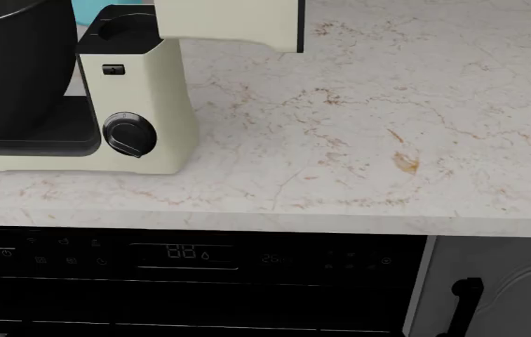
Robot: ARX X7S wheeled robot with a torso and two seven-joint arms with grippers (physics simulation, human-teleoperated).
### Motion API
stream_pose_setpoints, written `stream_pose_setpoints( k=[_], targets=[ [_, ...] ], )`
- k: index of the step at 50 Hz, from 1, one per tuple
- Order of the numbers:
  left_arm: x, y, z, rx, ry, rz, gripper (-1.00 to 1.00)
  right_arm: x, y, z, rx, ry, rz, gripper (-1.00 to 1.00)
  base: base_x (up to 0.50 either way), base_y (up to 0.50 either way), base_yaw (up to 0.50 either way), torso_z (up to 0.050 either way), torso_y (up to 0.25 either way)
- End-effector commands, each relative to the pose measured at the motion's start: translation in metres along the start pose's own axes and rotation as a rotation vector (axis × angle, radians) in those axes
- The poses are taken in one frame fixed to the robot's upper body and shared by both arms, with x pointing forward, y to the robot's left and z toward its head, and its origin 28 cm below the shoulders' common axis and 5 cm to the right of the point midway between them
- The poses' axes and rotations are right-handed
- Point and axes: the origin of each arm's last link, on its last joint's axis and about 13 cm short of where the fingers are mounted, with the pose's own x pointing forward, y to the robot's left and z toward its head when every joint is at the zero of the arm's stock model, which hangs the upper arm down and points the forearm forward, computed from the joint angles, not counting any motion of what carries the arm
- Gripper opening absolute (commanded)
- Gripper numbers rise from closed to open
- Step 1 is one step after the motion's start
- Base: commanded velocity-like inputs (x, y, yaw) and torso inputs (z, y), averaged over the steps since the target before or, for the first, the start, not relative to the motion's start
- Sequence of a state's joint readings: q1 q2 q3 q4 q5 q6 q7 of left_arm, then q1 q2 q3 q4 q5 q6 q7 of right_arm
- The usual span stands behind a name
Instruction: Close the stand mixer head.
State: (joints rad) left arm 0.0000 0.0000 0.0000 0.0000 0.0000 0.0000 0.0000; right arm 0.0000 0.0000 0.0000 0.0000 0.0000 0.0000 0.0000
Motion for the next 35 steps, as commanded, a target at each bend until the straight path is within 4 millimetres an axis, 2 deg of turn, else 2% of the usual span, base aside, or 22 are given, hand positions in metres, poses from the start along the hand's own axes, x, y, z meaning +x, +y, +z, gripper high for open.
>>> stream_pose_setpoints(
  k=[1, 2, 9, 15, 17, 19, 22, 26, 29, 30, 35],
  targets=[
    [0.000, 0.000, 0.000, 0.000, 0.000, 0.000, 1.00, 0.000, 0.000, 0.000, 0.000, 0.000, 0.000, 1.00, 0.00, 0.00, 0.00, 0.000, 0.000],
    [0.000, -0.002, -0.002, 0.044, -0.067, 0.035, 1.00, 0.000, 0.001, 0.000, 0.021, 0.008, 0.003, 1.00, 0.00, 0.00, 0.00, 0.000, 0.000],
    [-0.005, -0.002, 0.004, -0.046, -0.123, -0.023, 1.00, 0.000, 0.001, 0.001, 0.013, 0.013, -0.016, 1.00, 0.00, 0.00, 0.00, 0.000, 0.000],
    [-0.010, -0.002, 0.007, -0.024, -0.166, -0.049, 1.00, 0.001, 0.002, 0.001, 0.013, 0.015, -0.015, 1.00, 0.00, 0.00, 0.00, 0.050, 0.000],
    [-0.010, -0.001, 0.009, 0.040, -0.225, -0.024, 1.00, 0.002, 0.003, 0.004, 0.001, 0.017, 0.001, 1.00, 0.00, 0.00, 0.00, 0.050, 0.000],
    [-0.009, -0.001, 0.017, 0.043, -0.253, -0.020, 1.00, 0.004, 0.004, 0.019, -0.020, 0.009, 0.032, 1.00, 0.00, 0.00, 0.00, 0.050, 0.000],
    [0.002, 0.001, 0.056, 0.029, -0.350, 0.017, 1.00, 0.015, -0.004, 0.067, -0.056, -0.080, -0.004, 1.00, 0.00, 0.00, 0.00, 0.050, 0.000],
    [0.025, 0.003, 0.101, -0.012, -0.446, 0.063, 1.00, 0.028, -0.012, 0.113, -0.061, -0.161, -0.023, 1.00, 0.00, 0.00, 0.00, 0.050, 0.000],
    [0.032, 0.004, 0.121, -0.028, -0.482, 0.079, 1.00, 0.032, -0.013, 0.127, -0.045, -0.186, -0.007, 1.00, 0.00, 0.00, 0.00, 0.050, 0.000],
    [0.034, 0.006, 0.132, -0.037, -0.504, 0.078, 1.00, 0.033, -0.015, 0.139, -0.028, -0.215, -0.018, 1.00, 0.00, 0.00, 0.00, 0.050, 0.000],
    [0.031, 0.016, 0.139, -0.064, -0.536, 0.101, 1.00, 0.031, -0.021, 0.152, -0.042, -0.235, -0.030, 1.00, 0.00, 0.00, 0.00, 0.050, 0.000]
  ],
)
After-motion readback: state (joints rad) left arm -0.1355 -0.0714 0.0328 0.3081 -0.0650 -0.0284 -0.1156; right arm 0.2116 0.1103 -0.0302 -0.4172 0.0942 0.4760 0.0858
